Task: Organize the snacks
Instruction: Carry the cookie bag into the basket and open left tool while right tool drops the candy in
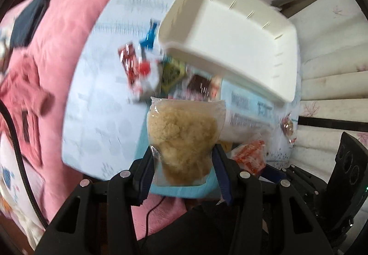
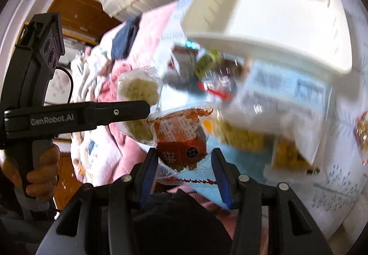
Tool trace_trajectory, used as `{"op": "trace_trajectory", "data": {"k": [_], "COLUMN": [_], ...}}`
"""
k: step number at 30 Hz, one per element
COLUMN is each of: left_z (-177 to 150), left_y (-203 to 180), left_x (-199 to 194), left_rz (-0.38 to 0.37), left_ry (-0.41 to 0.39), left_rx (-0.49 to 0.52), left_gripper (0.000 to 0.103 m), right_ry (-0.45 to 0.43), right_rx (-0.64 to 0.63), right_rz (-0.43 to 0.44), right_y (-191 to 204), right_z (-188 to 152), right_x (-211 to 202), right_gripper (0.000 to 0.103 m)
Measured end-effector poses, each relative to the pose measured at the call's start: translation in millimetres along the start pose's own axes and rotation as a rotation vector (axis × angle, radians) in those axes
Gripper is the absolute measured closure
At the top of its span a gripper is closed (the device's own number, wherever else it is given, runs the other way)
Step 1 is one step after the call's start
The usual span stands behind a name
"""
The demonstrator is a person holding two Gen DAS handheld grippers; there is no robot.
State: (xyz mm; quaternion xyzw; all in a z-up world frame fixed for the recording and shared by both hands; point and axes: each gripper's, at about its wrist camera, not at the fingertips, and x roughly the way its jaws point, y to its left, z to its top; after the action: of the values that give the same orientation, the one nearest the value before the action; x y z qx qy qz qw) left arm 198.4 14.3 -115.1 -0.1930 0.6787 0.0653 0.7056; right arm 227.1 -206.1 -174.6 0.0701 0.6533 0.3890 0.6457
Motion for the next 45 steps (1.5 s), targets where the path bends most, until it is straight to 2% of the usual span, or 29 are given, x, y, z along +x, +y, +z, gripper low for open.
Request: {"op": "trace_trajectory", "data": {"k": [5,9,19,23,28,36,37,40,45], "left_z": [33,64,120,136,144,142,139,135,124], "left_y": [-5,-12,-36,-35,-40,-53,-54,-55,-57], "left_x": [-21,-27,-20,-8,-2,14,13,6,-3], "left_rz": [-0.006,-0.034,-0.081,-0.080,-0.070,-0.025,-0.026,-0.037,-0.050], "left_ry": [-0.072,-0.111,-0.176,-0.175,-0.190,-0.143,-0.154,-0.186,-0.217], "left_rx": [0.075,0.132,0.281,0.294,0.347,0.412,0.420,0.431,0.428], "left_gripper": [0.056,0.056,0.056,0.056,0.056,0.054,0.053,0.034,0.031], "right_ry": [-0.094,-0.158,-0.293,-0.339,-0.392,-0.450,-0.454,-0.470,-0.488], "right_rx": [0.012,0.046,0.198,0.283,0.367,0.418,0.419,0.424,0.425], "right_rz": [-0.027,-0.090,-0.234,-0.258,-0.271,-0.359,-0.365,-0.379,-0.392], "right_y": [6,2,-29,-44,-56,-59,-58,-56,-55], "right_z": [23,40,74,78,79,77,75,69,53], "right_x": [-16,-22,-23,-28,-35,-43,-44,-51,-62], "right_gripper": [0.055,0.055,0.054,0.054,0.052,0.046,0.046,0.046,0.046]}}
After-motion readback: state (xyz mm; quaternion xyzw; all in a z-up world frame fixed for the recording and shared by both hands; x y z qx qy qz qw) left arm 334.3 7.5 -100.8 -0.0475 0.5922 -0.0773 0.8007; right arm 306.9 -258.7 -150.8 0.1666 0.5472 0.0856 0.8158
